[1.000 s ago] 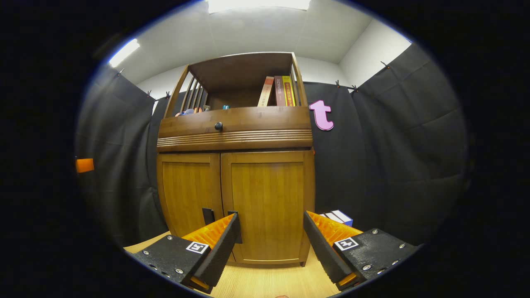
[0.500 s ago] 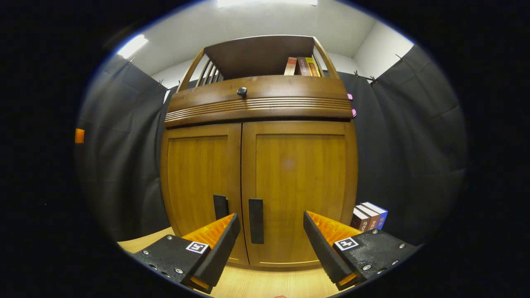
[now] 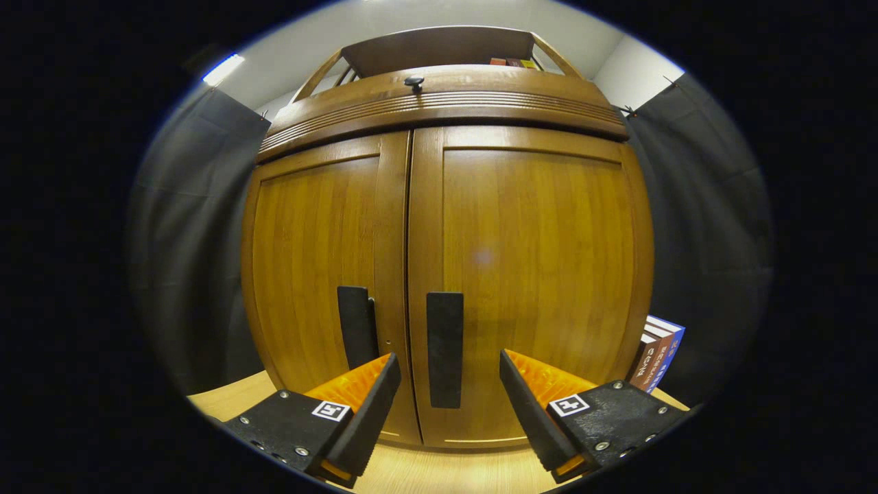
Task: Open the right door of the double-door shoe cabinet with the right hand, and open the left door with the left hand.
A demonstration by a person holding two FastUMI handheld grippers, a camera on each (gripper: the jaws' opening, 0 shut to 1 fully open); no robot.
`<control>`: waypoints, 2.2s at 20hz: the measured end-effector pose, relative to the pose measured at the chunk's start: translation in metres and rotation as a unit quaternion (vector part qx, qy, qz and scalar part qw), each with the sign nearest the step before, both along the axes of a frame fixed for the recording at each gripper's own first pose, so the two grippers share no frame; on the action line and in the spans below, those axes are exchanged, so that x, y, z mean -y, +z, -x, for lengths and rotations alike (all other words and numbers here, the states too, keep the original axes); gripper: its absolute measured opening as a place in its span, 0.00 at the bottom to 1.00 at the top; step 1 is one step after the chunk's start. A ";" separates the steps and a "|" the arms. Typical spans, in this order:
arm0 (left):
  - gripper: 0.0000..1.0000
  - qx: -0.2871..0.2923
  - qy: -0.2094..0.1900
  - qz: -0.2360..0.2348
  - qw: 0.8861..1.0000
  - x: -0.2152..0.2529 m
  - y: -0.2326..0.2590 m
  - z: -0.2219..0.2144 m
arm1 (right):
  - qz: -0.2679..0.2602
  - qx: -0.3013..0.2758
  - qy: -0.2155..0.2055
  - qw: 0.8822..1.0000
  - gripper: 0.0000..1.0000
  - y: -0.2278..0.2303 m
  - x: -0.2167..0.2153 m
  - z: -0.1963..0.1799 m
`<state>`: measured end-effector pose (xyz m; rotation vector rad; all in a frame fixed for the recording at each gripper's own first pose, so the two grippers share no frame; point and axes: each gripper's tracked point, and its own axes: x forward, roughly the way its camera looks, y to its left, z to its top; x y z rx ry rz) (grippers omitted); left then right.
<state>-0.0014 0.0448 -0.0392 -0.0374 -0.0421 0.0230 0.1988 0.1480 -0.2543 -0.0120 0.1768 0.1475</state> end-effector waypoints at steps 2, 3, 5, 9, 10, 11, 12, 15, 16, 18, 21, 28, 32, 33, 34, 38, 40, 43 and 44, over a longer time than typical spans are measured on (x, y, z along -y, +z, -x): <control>0.97 0.009 -0.003 -0.007 1.000 0.000 0.003 -0.003 | -0.011 -0.004 -0.004 1.000 0.85 -0.003 -0.003 -0.009; 0.97 0.012 -0.005 -0.010 1.000 0.000 0.003 -0.004 | -0.019 -0.007 -0.003 1.000 0.84 -0.005 -0.004 -0.013; 0.98 0.012 -0.007 -0.013 1.000 0.000 0.002 -0.006 | -0.028 -0.013 -0.007 0.999 0.76 -0.008 -0.003 -0.019; 0.98 0.013 -0.009 -0.017 1.000 0.001 0.000 -0.010 | -0.036 -0.023 -0.011 0.999 0.63 -0.015 -0.001 -0.029; 0.99 0.011 -0.010 -0.017 1.000 0.002 -0.001 -0.012 | -0.038 -0.024 -0.012 0.999 0.46 -0.016 -0.001 -0.030; 0.99 0.009 -0.010 -0.018 1.000 0.002 -0.002 -0.013 | -0.040 -0.024 -0.014 0.999 0.41 -0.016 0.000 -0.032; 0.99 0.007 -0.009 -0.018 1.000 0.001 -0.003 -0.014 | -0.045 -0.028 -0.010 0.999 0.36 -0.017 -0.003 -0.032; 0.97 0.004 -0.004 -0.020 1.000 0.001 -0.003 -0.014 | -0.041 -0.026 -0.010 0.999 0.39 -0.017 -0.002 -0.032; 0.96 0.004 -0.003 -0.020 1.000 0.001 -0.002 -0.013 | -0.038 -0.025 -0.009 0.999 0.37 -0.017 -0.002 -0.032; 0.99 0.007 -0.004 -0.020 1.000 0.003 0.000 -0.008 | -0.034 -0.024 -0.008 0.999 0.35 -0.017 -0.003 -0.030; 0.95 0.008 -0.004 -0.024 1.000 0.006 -0.001 -0.003 | -0.033 -0.021 -0.005 0.999 0.32 -0.015 -0.001 -0.021; 0.96 -0.001 -0.002 -0.015 1.000 0.010 -0.009 0.004 | -0.042 -0.025 0.007 0.999 0.30 -0.007 0.011 0.016; 0.96 -0.005 -0.001 -0.012 1.000 0.014 -0.011 0.010 | -0.038 -0.020 0.011 0.999 0.30 -0.002 0.021 0.038; 0.97 -0.007 -0.002 -0.014 1.000 0.016 -0.011 0.011 | -0.036 -0.019 0.012 0.999 0.30 -0.001 0.024 0.043; 0.99 -0.006 -0.002 -0.016 1.000 0.018 -0.010 0.013 | -0.034 -0.020 0.013 0.999 0.30 0.000 0.027 0.046; 0.96 -0.002 -0.003 -0.022 1.000 0.024 -0.004 0.019 | -0.032 -0.022 0.015 0.999 0.30 0.005 0.037 0.063; 0.98 0.002 -0.004 -0.027 1.000 0.027 -0.001 0.024 | -0.033 -0.019 0.016 0.999 0.30 0.007 0.043 0.074; 0.96 -0.001 -0.009 -0.029 1.000 0.035 -0.004 0.027 | -0.034 -0.011 0.013 0.999 0.30 0.011 0.054 0.086; 0.96 -0.004 -0.012 -0.029 1.000 0.038 -0.005 0.028 | -0.031 -0.008 0.011 0.999 0.30 0.013 0.057 0.090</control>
